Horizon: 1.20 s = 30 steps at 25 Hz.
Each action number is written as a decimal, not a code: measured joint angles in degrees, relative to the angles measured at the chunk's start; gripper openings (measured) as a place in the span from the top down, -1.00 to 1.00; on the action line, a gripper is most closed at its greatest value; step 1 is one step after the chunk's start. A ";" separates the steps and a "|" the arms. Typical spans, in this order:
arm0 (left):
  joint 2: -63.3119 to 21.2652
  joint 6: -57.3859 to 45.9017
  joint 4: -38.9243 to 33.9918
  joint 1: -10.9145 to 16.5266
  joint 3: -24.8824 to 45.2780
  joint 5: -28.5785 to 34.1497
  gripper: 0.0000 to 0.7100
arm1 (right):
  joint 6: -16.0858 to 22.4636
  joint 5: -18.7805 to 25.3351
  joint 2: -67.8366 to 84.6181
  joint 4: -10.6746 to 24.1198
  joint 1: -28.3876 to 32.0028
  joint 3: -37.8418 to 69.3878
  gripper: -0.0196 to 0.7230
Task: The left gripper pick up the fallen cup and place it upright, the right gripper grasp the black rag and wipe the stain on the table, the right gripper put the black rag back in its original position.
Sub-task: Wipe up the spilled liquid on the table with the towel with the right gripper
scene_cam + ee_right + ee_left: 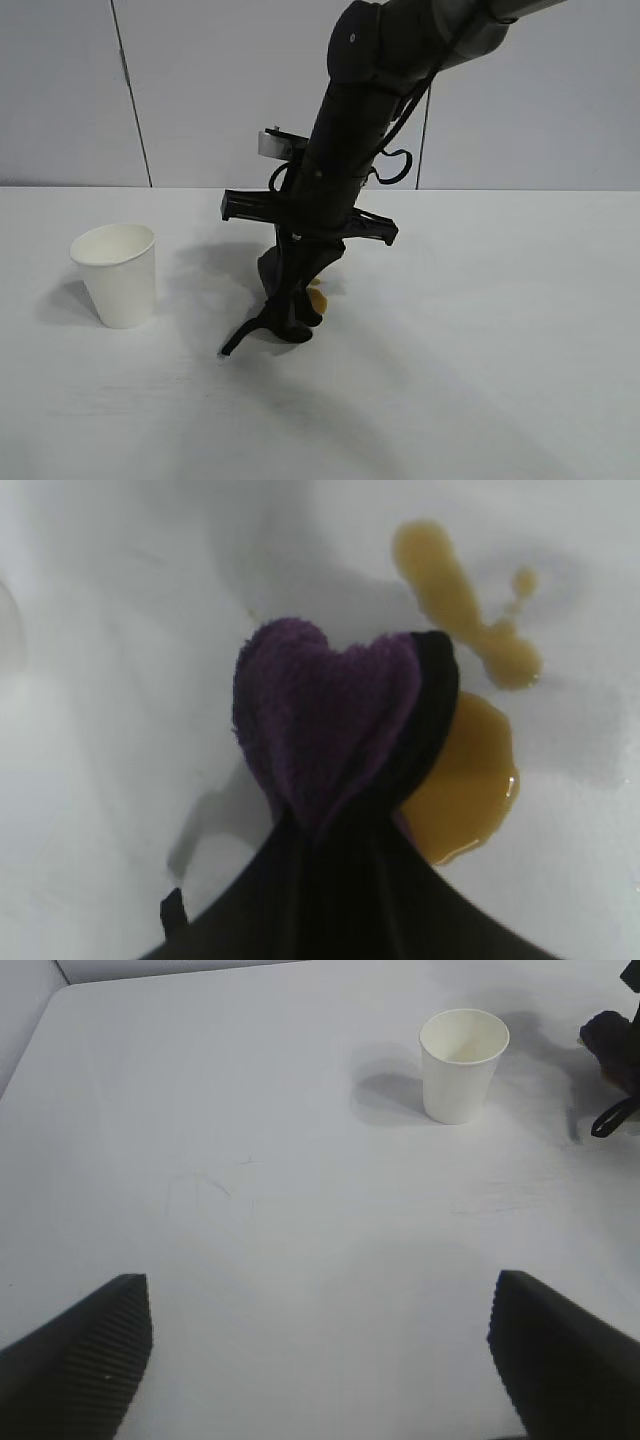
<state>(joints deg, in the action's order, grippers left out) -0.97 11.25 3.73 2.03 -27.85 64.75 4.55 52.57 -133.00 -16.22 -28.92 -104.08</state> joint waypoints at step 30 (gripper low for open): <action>0.00 0.00 0.00 0.00 0.00 0.00 -0.86 | 6.32 13.65 -2.05 21.46 0.84 -13.17 0.75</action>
<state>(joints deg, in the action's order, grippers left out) -0.97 11.25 3.73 2.03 -27.85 64.75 10.87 66.23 -135.05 5.23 -28.08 -117.25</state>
